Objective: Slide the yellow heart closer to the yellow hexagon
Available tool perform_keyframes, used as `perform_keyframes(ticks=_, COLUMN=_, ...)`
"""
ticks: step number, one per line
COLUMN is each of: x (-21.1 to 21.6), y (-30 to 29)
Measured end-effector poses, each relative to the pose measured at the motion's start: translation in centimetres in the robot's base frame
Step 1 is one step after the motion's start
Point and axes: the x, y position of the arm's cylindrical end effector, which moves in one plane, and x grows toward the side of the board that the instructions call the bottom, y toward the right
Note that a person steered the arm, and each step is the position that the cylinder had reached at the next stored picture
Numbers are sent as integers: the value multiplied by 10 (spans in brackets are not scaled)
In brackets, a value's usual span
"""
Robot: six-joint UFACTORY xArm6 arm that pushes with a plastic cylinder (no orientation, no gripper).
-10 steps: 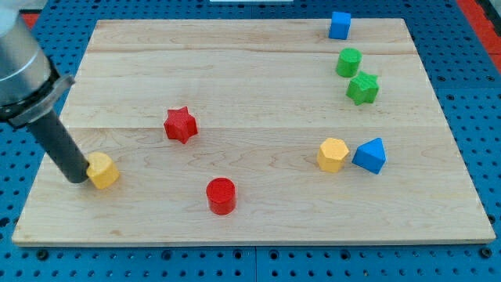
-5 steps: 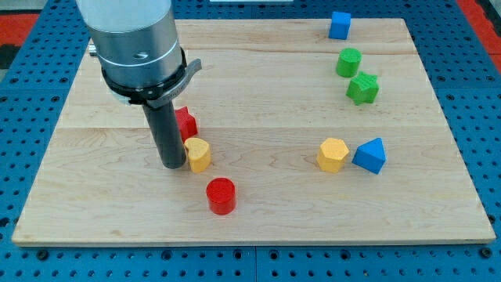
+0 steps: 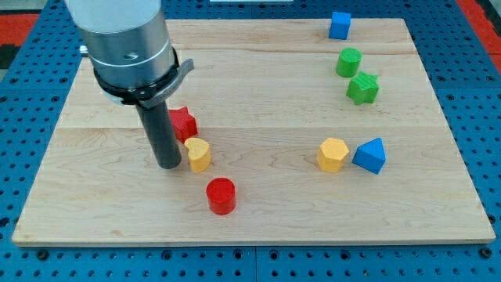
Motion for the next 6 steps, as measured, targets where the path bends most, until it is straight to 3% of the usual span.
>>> perform_keyframes(ticks=2, x=-3, y=49)
perform_keyframes(ticks=4, x=-23, y=46)
perform_keyframes(ticks=6, x=-31, y=83)
